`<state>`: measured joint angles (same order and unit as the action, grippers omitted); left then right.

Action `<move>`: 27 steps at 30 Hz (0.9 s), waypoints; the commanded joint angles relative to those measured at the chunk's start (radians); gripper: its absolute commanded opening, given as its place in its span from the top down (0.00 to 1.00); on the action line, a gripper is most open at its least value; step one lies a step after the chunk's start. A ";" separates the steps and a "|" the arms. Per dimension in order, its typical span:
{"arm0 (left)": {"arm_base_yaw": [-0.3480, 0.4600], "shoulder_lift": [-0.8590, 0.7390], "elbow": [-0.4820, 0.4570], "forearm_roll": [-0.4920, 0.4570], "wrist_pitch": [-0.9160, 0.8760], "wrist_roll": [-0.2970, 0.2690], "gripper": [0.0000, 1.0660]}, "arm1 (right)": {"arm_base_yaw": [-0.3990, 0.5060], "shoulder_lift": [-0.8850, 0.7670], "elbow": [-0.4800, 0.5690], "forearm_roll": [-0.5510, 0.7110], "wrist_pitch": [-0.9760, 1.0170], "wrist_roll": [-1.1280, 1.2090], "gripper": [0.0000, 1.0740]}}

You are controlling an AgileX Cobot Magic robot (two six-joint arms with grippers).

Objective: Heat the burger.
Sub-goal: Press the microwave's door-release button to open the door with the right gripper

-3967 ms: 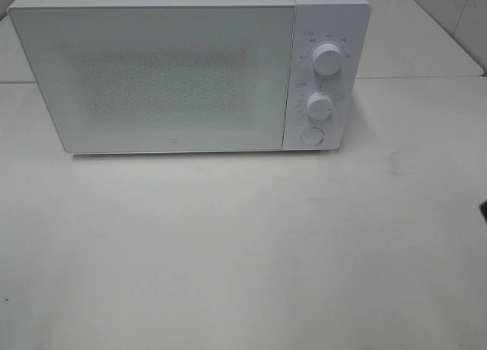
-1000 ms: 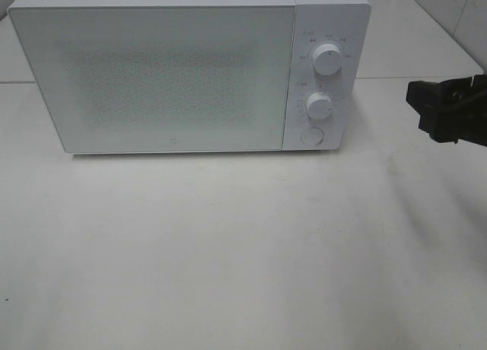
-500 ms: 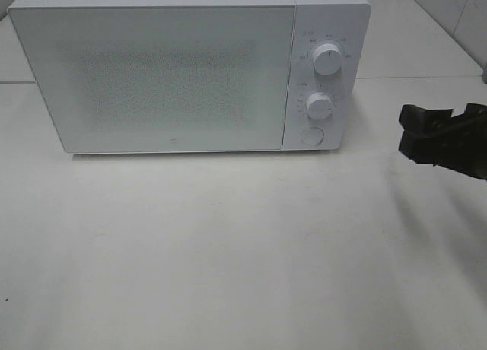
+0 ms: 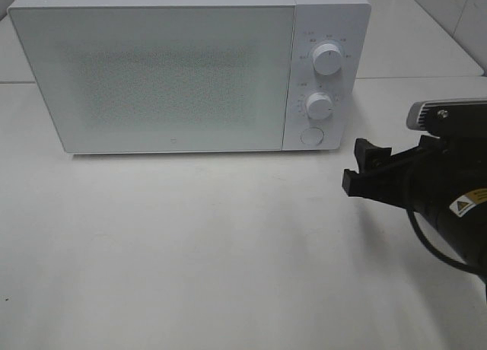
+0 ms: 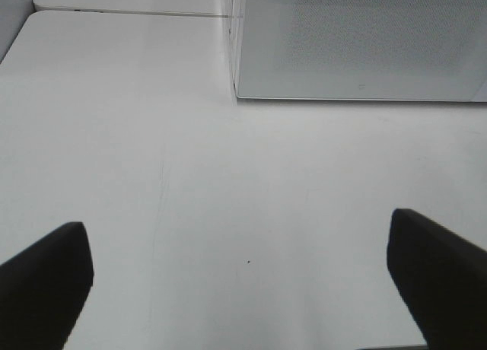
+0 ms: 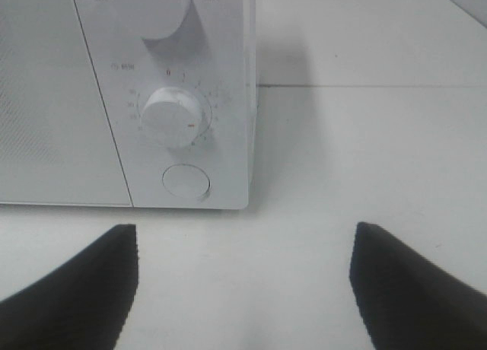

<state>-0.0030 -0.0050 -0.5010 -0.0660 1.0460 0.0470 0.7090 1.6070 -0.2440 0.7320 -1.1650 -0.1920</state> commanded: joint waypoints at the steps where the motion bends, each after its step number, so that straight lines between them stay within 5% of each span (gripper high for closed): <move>1: 0.005 -0.020 0.004 -0.005 -0.009 0.000 0.08 | 0.069 0.055 -0.043 0.077 -0.028 -0.050 0.30; 18: 0.005 -0.020 0.004 -0.005 -0.009 0.000 0.08 | 0.122 0.140 -0.120 0.139 0.009 -0.060 0.30; 27: 0.005 -0.020 0.004 -0.005 -0.009 0.000 0.08 | 0.122 0.140 -0.120 0.140 0.026 0.238 0.31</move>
<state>-0.0030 -0.0050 -0.5010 -0.0660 1.0460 0.0470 0.8300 1.7460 -0.3540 0.8710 -1.1400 0.0120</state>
